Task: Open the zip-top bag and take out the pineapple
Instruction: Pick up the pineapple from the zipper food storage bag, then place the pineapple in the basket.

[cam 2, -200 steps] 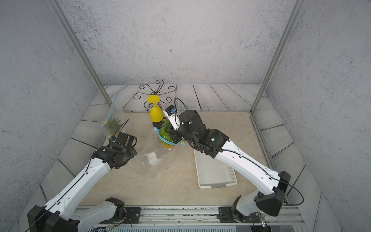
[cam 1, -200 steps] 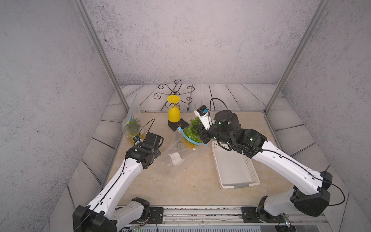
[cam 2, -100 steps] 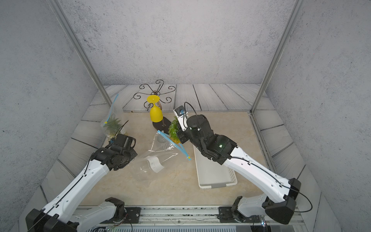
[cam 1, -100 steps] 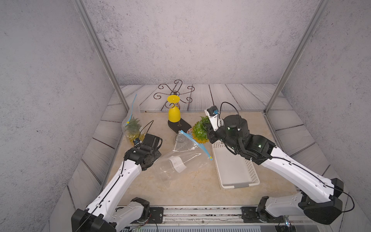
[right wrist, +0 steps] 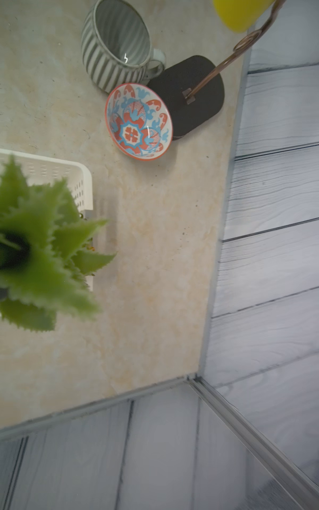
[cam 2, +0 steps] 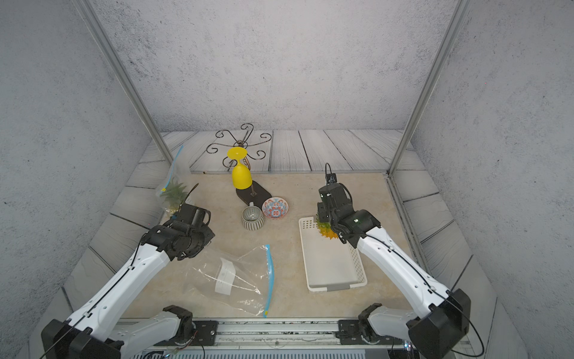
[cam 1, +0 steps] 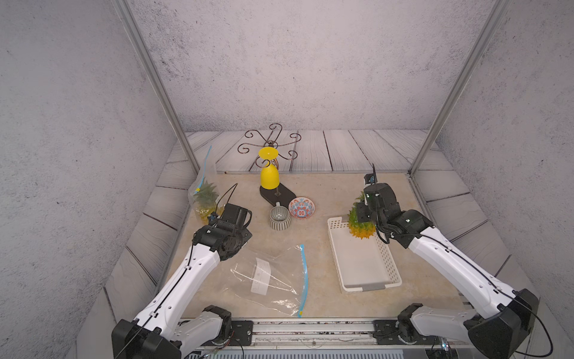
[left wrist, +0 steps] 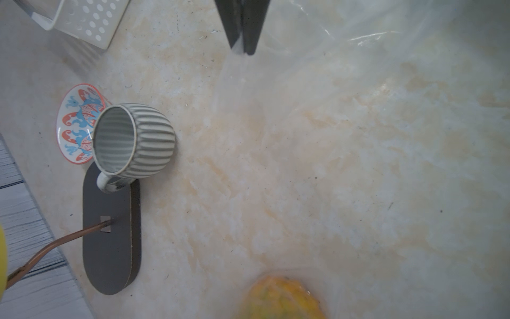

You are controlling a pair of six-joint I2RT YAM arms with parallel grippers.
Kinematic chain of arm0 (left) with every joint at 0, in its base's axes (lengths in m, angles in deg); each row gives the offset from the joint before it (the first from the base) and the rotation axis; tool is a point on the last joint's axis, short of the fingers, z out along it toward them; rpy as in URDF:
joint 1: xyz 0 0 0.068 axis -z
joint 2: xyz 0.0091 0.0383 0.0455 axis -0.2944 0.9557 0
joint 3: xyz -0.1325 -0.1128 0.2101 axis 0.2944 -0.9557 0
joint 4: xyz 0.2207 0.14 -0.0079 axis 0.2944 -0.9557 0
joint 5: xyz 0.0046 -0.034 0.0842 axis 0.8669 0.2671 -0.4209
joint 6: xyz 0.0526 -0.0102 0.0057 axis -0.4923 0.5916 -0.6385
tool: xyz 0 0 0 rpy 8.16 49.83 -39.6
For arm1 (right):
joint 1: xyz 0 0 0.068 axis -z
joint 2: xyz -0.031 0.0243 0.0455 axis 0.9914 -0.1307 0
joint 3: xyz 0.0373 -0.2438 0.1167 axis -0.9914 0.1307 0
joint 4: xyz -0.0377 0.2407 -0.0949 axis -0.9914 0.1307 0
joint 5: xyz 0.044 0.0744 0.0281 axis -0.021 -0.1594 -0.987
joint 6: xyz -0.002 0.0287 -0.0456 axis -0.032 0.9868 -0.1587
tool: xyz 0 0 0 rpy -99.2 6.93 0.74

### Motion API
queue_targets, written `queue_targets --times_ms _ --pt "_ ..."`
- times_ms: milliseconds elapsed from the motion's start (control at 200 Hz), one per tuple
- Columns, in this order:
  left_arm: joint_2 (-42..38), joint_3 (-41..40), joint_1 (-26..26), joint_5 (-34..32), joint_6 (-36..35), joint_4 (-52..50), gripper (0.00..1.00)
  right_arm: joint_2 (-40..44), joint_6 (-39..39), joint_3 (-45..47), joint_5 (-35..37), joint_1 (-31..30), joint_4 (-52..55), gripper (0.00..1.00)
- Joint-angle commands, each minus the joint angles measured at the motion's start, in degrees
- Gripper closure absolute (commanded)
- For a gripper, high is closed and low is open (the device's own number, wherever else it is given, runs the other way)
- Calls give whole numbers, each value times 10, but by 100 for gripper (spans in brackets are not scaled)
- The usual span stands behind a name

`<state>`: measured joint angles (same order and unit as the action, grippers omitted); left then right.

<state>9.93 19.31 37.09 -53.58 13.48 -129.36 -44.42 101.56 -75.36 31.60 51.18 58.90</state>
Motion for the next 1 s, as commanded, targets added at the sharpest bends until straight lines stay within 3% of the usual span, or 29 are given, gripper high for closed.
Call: queue_targets --times_ms 0,125,165,245,340,505,585,616,731,851,991 --pt "6 23 -6 31 22 30 100 7 44 36 -67 23 -87 100" --pt "11 39 -12 61 56 50 100 -19 70 54 -92 49 -100 99" --pt "11 41 -18 71 69 57 100 -25 78 54 -98 55 -97 88" --pt "10 42 -32 89 89 80 100 -22 77 53 -108 60 -94 50" --pt "18 48 -47 111 99 107 100 -3 65 33 -104 58 -69 34" --pt "36 67 -60 131 100 123 100 73 -14 10 -165 39 -77 21" --pt "42 73 -62 134 99 125 100 104 -50 21 -307 39 -112 15" --pt "44 75 -63 135 97 125 100 106 -57 22 -392 39 -117 14" --pt "46 80 -65 137 96 126 100 63 -38 4 -598 20 -89 13" --pt "47 81 -65 144 99 127 100 11 -68 -10 -601 -30 -42 13" --pt "47 85 -65 147 99 124 100 -48 -57 -22 -594 -37 -65 13"
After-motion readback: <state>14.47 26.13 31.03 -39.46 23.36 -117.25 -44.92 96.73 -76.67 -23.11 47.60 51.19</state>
